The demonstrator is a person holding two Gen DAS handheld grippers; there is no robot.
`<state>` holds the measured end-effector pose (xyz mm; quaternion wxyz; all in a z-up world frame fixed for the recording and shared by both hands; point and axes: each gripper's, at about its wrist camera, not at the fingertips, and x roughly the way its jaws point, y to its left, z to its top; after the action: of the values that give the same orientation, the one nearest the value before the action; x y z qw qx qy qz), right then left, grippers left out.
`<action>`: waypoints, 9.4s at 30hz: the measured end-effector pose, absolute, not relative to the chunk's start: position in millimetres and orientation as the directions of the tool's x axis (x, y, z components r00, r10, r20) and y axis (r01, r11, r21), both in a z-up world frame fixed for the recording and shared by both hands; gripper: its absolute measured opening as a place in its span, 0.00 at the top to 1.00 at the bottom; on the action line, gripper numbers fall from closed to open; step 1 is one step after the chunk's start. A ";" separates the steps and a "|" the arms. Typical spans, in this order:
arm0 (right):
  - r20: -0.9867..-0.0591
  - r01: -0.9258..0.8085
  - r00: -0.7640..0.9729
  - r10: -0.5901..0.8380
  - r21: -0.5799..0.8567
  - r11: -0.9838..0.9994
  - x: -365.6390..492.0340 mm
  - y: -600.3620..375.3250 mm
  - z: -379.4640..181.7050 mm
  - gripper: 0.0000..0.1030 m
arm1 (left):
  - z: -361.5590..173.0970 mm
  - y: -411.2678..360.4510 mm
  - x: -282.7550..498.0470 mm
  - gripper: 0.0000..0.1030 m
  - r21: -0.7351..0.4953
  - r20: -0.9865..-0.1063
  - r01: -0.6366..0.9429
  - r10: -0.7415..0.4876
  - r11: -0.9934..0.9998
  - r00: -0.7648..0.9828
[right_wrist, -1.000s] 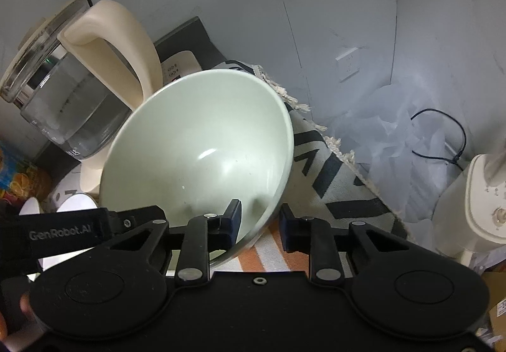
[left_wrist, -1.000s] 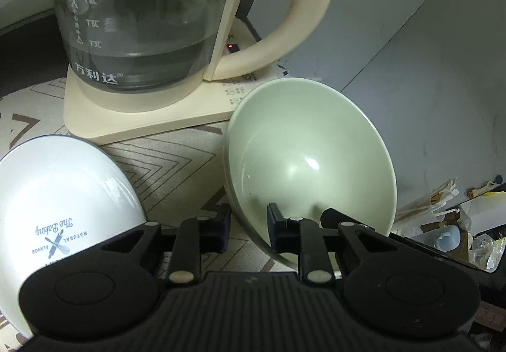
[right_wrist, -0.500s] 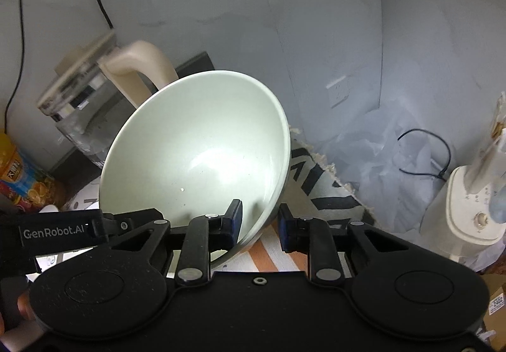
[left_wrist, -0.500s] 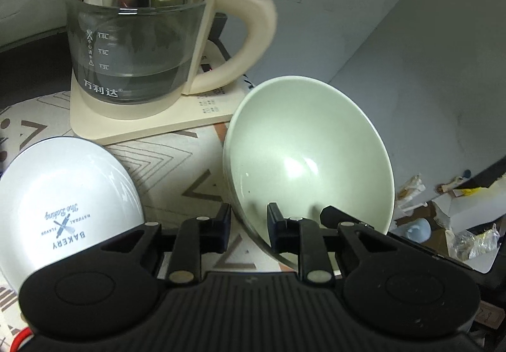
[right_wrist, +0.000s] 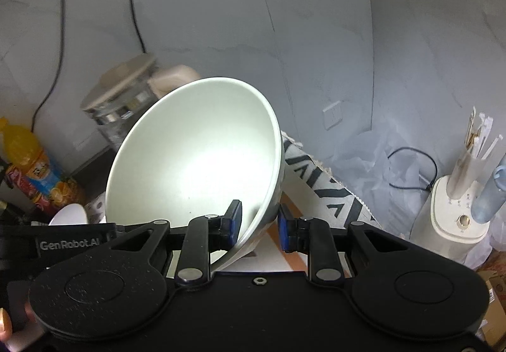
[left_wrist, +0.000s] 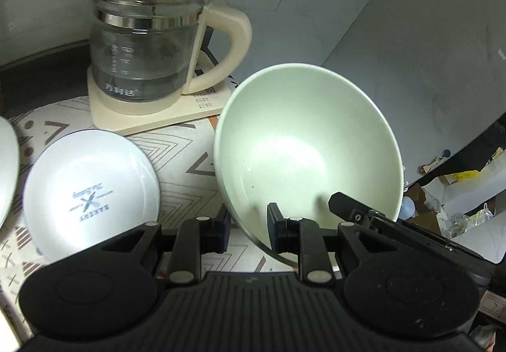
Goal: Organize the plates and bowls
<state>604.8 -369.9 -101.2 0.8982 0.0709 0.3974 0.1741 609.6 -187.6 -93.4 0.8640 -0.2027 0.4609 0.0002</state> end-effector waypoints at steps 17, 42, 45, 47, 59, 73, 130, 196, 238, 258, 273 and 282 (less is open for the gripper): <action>-0.645 -0.278 0.650 0.403 0.292 0.915 537.9 -357.3 -73.5 0.76 | -62.5 -169.7 529.3 0.78 -0.357 -0.775 -0.188 -0.178 0.915 0.606; -0.726 -0.358 0.560 0.400 0.223 0.907 464.6 -290.3 -108.4 0.76 | -103.8 -113.2 444.5 0.78 -0.354 -0.826 -0.299 -0.146 0.886 0.544; -0.741 -0.354 0.549 0.386 0.213 0.911 464.4 -283.6 -114.6 0.76 | -109.0 -107.6 445.5 0.78 -0.359 -0.831 -0.302 -0.155 0.883 0.535; -0.747 -0.351 0.548 0.376 0.203 0.914 464.2 -279.3 -118.3 0.76 | -113.1 -104.5 447.0 0.78 -0.361 -0.833 -0.307 -0.157 0.881 0.531; -0.785 -0.326 0.519 0.337 0.183 0.928 468.7 -277.0 -137.3 0.76 | -117.1 -94.3 448.2 0.75 -0.379 -0.828 -0.310 -0.171 0.872 0.533; -0.774 -0.312 0.534 0.341 0.194 0.930 454.7 -284.0 -126.1 0.62 | -96.6 -61.9 422.6 0.73 -0.376 -0.811 -0.358 -0.117 0.855 0.573; -0.694 -0.649 0.397 0.601 0.251 0.719 428.7 -95.8 -105.1 0.15 | -101.2 107.6 315.8 0.26 -0.410 -0.743 -0.595 0.125 0.691 0.658; -0.687 -0.432 0.421 0.592 0.422 0.797 483.7 -82.4 -173.6 0.83 | -162.9 115.2 406.8 0.86 -0.418 -0.774 -0.620 0.096 0.664 0.625; -0.715 -0.606 0.293 0.635 0.375 0.701 364.5 -154.9 -166.4 0.83 | -151.5 21.1 255.9 0.85 -0.389 -0.815 -0.712 0.142 0.584 0.562; -0.753 -0.574 0.235 0.614 0.402 0.713 366.6 -160.9 -174.1 0.83 | -166.2 20.2 253.5 0.83 -0.404 -0.856 -0.743 0.067 0.533 0.513; -0.755 -0.545 0.247 0.607 0.410 0.732 373.9 -154.9 -174.3 0.83 | -159.4 29.0 276.7 0.67 -0.338 -0.916 -0.729 -0.032 0.595 0.399; -0.766 -0.571 0.264 0.586 0.366 0.735 376.2 -149.0 -174.6 0.86 | -147.4 44.5 260.3 0.66 -0.316 -0.915 -0.741 0.015 0.592 0.402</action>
<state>376.2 -149.0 -174.6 0.7951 0.0079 0.4853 0.3637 260.3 44.5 -147.4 0.7489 -0.3745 0.4850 0.2523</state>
